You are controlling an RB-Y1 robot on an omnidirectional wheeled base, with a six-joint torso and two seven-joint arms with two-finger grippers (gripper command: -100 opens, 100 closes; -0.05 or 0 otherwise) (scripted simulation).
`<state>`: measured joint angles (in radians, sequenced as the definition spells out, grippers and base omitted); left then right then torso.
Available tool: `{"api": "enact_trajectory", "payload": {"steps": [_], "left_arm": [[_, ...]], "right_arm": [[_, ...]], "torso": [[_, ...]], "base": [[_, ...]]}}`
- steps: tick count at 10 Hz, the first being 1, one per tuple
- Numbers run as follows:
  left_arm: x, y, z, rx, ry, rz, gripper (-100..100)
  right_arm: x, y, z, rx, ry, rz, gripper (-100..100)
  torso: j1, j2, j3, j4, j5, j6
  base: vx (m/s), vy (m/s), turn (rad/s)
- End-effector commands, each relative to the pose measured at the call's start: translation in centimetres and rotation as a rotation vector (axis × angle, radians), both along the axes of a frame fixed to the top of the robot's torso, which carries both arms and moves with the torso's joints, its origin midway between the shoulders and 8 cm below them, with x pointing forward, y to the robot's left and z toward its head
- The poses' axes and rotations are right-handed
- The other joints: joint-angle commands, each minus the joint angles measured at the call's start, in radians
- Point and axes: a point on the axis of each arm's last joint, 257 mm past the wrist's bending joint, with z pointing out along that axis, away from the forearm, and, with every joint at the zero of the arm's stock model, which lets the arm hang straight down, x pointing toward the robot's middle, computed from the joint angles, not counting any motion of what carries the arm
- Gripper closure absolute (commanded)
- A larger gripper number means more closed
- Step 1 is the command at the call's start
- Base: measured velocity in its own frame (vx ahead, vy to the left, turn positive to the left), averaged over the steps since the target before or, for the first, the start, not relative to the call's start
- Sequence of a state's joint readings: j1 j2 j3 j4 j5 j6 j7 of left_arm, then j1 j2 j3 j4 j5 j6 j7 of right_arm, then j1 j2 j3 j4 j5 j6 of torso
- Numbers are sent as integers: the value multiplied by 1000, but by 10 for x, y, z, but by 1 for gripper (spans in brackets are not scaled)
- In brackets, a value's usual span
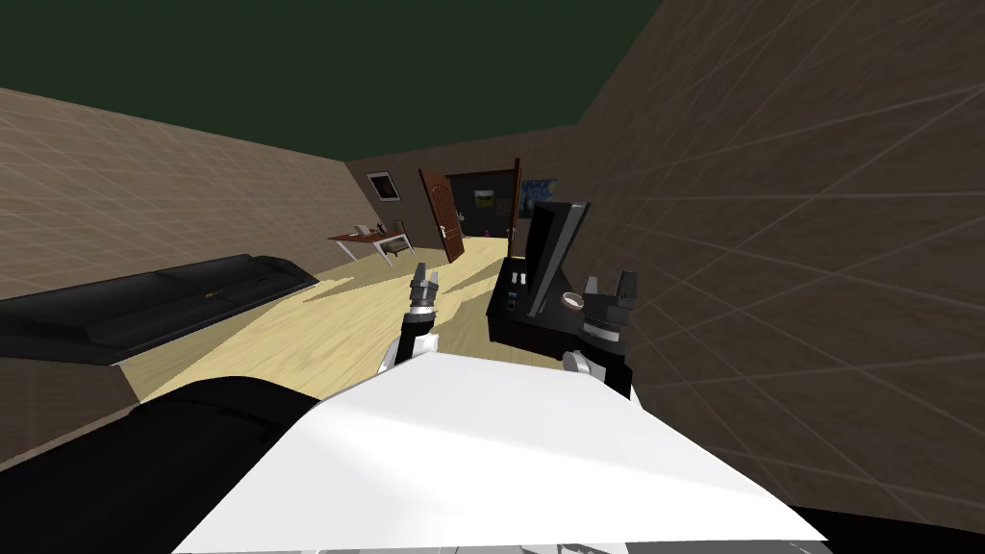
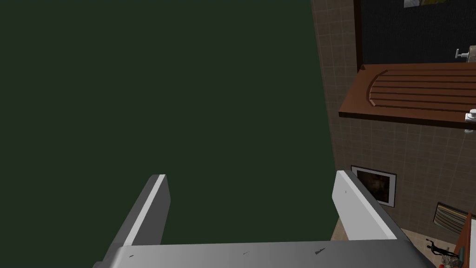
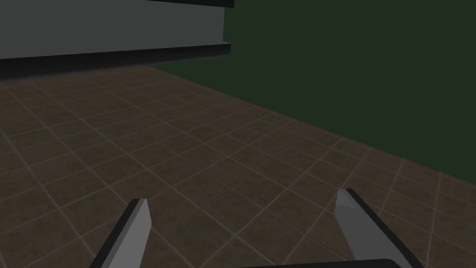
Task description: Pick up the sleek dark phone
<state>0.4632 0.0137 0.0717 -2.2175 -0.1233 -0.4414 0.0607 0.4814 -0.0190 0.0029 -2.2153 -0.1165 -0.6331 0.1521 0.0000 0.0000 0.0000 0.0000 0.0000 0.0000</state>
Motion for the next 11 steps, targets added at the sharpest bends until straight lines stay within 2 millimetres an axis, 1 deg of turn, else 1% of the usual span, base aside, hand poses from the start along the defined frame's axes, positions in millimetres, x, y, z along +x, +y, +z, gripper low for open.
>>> {"api": "enact_trajectory", "payload": {"steps": [1,3,6,7,8,9,10,11], "left_arm": [[0,0,0,0,0,0,0],[0,0,0,0,0,0,0],[0,0,0,0,0,0,0],[0,0,0,0,0,0,0],[0,0,0,0,0,0,0],[0,0,0,0,0,0,0],[0,0,0,0,0,0,0],[0,0,0,0,0,0,0]], "right_arm": [[9,-2,-6,-12,26,18,-100],[21,-8,-15,-10,64,33,-100],[49,-26,-38,21,152,52,-100],[49,-26,-38,21,153,52,-100],[60,-34,-49,39,192,56,-100],[71,-44,-59,60,226,59,-100],[72,-44,-61,61,235,59,-100],[84,-55,-74,85,281,60,-100]], "torso": [[0,0,0,0,0,0],[6,2,1,0,1,0],[12,4,2,1,3,0],[12,2,1,1,3,0],[10,0,0,0,2,0],[9,-1,-1,0,2,0],[12,0,0,0,3,0],[11,0,0,0,3,0]], "base": [[-17,46,-25],[-39,125,-30],[-51,180,-38],[10,142,-15],[9,125,-19],[-18,193,-43],[-15,158,-30],[-1,156,-34]]}}
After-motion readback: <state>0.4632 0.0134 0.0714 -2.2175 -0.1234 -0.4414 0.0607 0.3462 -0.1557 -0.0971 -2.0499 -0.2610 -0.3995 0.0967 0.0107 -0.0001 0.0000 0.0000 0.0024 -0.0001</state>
